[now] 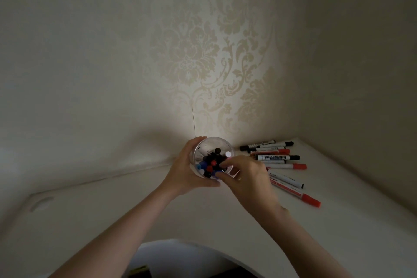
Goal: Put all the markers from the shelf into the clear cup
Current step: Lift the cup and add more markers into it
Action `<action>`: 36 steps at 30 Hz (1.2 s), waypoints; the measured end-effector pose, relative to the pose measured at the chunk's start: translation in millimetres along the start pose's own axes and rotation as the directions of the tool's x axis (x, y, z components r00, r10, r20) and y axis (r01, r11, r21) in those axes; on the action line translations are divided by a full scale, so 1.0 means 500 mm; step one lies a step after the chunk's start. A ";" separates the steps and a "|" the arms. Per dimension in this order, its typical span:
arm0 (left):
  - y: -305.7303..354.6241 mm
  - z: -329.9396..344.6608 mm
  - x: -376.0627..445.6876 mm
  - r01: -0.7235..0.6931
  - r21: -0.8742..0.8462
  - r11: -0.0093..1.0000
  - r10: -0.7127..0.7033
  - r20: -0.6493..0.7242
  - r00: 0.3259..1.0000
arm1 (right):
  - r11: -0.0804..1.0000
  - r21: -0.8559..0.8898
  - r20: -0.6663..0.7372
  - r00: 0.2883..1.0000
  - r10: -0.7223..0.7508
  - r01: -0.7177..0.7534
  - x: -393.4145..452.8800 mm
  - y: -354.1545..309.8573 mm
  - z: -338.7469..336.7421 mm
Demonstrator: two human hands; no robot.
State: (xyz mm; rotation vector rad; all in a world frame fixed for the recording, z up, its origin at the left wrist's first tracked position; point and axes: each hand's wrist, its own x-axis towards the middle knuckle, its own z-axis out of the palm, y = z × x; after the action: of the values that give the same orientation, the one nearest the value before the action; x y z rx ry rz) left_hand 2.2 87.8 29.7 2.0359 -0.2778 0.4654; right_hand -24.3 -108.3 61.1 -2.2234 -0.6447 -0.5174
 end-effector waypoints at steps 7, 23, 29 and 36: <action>0.000 0.009 -0.013 0.006 -0.027 1.000 -0.008 -0.041 0.999 | 0.989 -0.111 0.032 0.995 0.098 -0.094 0.021 -0.028 0.011; 0.011 0.009 -0.024 0.005 0.013 1.000 -0.005 -0.002 1.000 | 0.936 -0.311 0.128 0.968 0.214 -0.166 0.019 -0.039 -0.010; 0.017 0.015 -0.022 0.003 0.036 0.999 -0.003 0.018 1.000 | 0.870 -0.461 0.103 0.963 0.247 -0.174 0.029 -0.043 0.000; 0.034 0.032 -0.016 -0.021 0.067 0.997 0.020 0.019 1.000 | 0.726 -0.687 0.219 0.941 0.259 -0.040 0.027 -0.065 -0.010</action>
State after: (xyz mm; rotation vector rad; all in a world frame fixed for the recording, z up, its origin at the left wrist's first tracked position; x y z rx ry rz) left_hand -8.2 65.3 32.7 2.1061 -0.2983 0.4744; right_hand -33.6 -89.2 89.5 -3.0715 -0.4502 -0.3559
